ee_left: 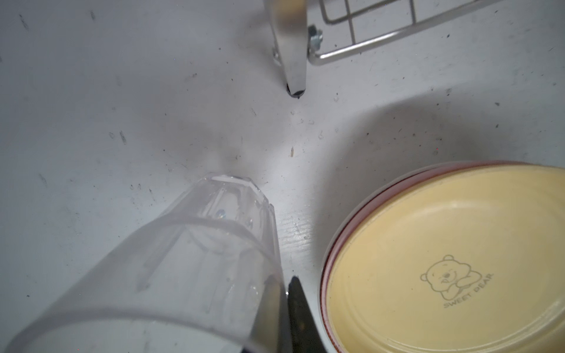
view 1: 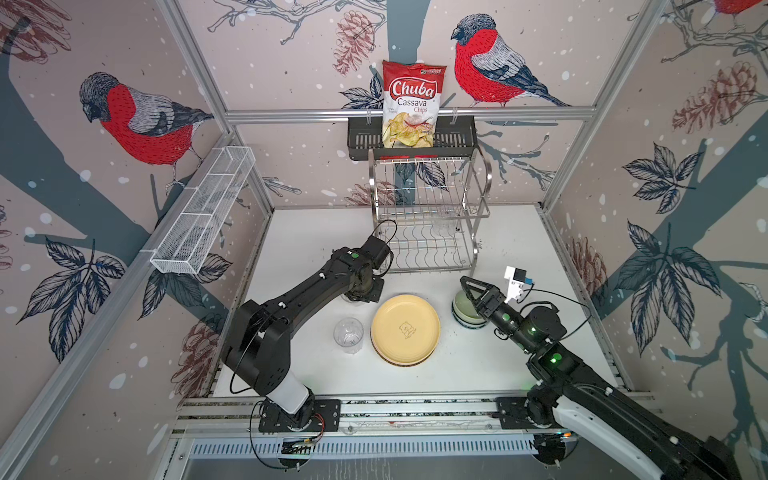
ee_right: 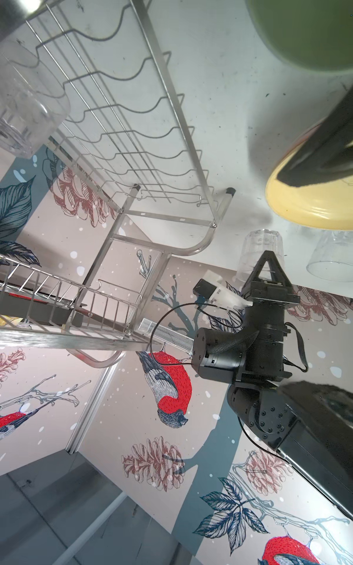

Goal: Unload the mixed dishes from the dish rack
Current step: 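Lower the tumbler beside the other tumbler with the left gripper, then open the left gripper and lift it off the tumbler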

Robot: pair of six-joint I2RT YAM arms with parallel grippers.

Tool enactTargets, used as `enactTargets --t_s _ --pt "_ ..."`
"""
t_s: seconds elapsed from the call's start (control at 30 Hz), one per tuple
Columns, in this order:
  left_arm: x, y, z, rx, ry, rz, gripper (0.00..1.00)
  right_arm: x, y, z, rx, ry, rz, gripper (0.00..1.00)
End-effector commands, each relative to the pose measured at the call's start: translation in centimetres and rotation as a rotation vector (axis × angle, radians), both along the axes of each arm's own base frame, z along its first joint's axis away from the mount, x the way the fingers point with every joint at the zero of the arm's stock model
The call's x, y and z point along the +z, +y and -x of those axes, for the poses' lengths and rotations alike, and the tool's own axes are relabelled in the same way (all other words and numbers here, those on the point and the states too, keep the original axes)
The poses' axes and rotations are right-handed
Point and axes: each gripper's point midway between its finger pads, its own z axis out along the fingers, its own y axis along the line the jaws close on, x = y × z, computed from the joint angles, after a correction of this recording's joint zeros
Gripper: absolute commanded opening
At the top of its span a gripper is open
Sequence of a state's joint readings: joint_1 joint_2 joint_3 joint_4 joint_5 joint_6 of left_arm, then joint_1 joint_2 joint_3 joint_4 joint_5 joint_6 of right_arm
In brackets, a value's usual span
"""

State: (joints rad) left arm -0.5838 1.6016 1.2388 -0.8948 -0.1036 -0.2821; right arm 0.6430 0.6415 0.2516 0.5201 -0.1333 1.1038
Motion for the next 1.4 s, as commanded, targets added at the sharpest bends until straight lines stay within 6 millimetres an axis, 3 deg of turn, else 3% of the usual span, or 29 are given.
enactTargets --t_s 0.0,0.67,0.83,0.93,1.13,1.37 --pt "-1.0 -0.2 0.4 -0.003 0.037 0.009 0.0 0.7 -0.1 0.0 0.005 -0.02 -0.031 1.0" --pt "-4.4 -1.2 1.2 -0.014 0.132 0.034 0.04 0.4 0.5 -0.4 0.04 -0.002 -0.038 1.0" --pt "-4.5 -1.2 1.3 -0.013 0.133 0.034 0.16 0.1 0.5 -0.5 0.037 0.008 -0.037 0.99" --pt "-4.3 -1.2 1.3 -0.012 0.13 0.04 0.26 0.1 0.5 -0.4 0.039 0.009 -0.037 0.99" --pt "-3.5 -1.2 1.4 -0.011 0.118 0.051 0.31 0.1 0.5 -0.4 0.041 0.013 -0.043 0.99" --pt "0.4 -0.7 1.1 0.013 0.038 0.068 0.39 0.2 0.5 -0.3 0.046 0.022 -0.05 0.99"
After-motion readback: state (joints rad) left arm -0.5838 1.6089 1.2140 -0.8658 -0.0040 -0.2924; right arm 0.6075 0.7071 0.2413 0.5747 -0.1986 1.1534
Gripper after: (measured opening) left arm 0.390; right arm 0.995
